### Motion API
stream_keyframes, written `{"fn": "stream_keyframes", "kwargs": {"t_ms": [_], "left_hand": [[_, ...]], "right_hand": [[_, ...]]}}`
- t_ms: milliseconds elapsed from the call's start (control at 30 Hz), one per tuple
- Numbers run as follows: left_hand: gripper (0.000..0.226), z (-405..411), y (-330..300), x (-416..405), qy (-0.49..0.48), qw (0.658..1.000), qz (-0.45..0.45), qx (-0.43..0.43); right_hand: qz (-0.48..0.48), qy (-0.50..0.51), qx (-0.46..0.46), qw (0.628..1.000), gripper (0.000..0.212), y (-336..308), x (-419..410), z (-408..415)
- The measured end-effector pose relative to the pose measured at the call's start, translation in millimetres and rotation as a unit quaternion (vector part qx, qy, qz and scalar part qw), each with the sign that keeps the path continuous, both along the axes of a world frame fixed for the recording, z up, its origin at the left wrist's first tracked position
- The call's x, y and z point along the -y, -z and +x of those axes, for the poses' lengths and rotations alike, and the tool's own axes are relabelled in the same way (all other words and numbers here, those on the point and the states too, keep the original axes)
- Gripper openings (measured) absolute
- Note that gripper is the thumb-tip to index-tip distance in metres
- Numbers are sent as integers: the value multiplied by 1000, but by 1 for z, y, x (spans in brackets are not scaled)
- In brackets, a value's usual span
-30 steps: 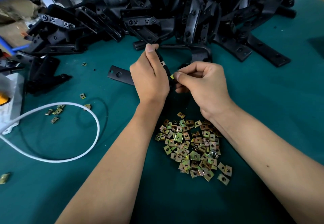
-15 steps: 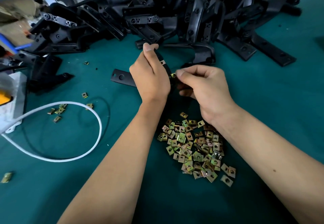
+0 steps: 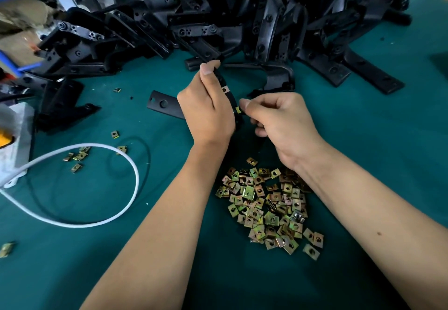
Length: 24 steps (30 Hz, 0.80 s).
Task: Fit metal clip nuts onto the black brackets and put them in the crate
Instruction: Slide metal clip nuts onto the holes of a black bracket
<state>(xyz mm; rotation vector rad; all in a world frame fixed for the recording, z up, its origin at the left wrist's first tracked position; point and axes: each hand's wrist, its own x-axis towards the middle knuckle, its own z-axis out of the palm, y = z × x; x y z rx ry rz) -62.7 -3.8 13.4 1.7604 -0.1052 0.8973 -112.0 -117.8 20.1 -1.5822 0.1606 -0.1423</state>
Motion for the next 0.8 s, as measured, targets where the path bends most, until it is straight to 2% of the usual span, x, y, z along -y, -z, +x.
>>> {"fn": "stream_keyframes", "kwargs": {"t_ms": [400, 500, 600, 800], "left_hand": [[43, -2, -1, 4, 1, 1000, 14, 0], [46, -2, -2, 4, -9, 999, 33, -9], [48, -1, -3, 2, -28, 999, 12, -41], [48, -1, -4, -2, -54, 997, -27, -49]], "right_hand": [[4, -24, 18, 1000, 26, 6, -4, -1], [-105, 16, 68, 992, 26, 5, -6, -4], [-208, 13, 122, 970, 44, 1, -7, -8], [-187, -35, 130, 973, 43, -3, -9, -11]]}}
